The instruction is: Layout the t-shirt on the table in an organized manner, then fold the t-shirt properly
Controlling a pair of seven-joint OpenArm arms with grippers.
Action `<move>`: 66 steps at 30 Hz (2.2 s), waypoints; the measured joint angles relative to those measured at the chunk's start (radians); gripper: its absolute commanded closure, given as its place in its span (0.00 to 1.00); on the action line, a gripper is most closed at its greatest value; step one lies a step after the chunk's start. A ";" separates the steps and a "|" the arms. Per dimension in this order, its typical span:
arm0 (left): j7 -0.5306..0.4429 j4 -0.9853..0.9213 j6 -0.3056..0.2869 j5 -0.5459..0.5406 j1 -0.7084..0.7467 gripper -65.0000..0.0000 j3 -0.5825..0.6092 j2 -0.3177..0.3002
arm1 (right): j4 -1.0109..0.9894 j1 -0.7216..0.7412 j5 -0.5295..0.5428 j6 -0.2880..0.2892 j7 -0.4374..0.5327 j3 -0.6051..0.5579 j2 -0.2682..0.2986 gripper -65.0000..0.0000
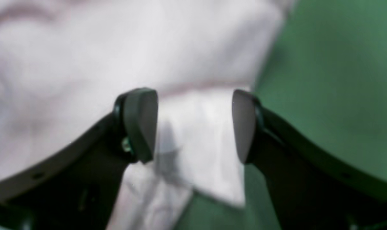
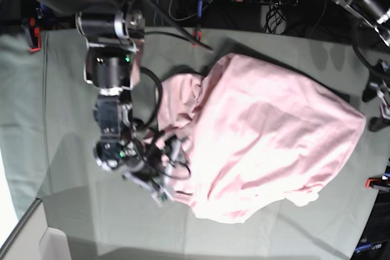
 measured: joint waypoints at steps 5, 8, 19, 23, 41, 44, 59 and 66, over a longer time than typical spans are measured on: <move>-0.009 0.040 0.000 0.002 0.061 0.23 -0.006 0.028 | -0.015 0.000 0.003 0.000 0.002 0.001 0.009 0.43; -0.004 0.047 0.000 0.002 0.072 0.23 -0.003 0.030 | -0.108 -0.002 -0.002 0.000 0.043 0.001 0.009 0.43; -0.008 0.048 0.000 0.001 0.110 0.27 -0.051 0.027 | -0.229 -0.006 -0.001 0.000 0.151 0.002 0.009 0.82; 0.000 0.047 0.000 0.001 0.108 0.29 -0.051 0.027 | -0.201 -0.008 -0.005 0.000 0.156 0.007 0.006 0.99; -0.001 0.047 -0.018 -0.103 0.061 0.30 -0.047 0.058 | 0.711 -0.306 0.007 0.007 -0.026 0.334 0.041 1.00; -0.003 0.047 -0.018 -0.105 0.043 0.30 0.003 0.074 | 0.759 -0.345 0.007 0.008 -0.032 0.470 0.071 1.00; -0.017 0.041 0.012 0.053 -0.053 0.29 0.381 0.242 | 0.742 -0.472 -0.001 0.004 -0.030 0.681 0.097 0.83; -0.009 0.049 0.016 0.195 -0.042 0.12 0.569 0.349 | 0.889 -0.504 0.022 0.003 -0.040 0.687 0.109 0.44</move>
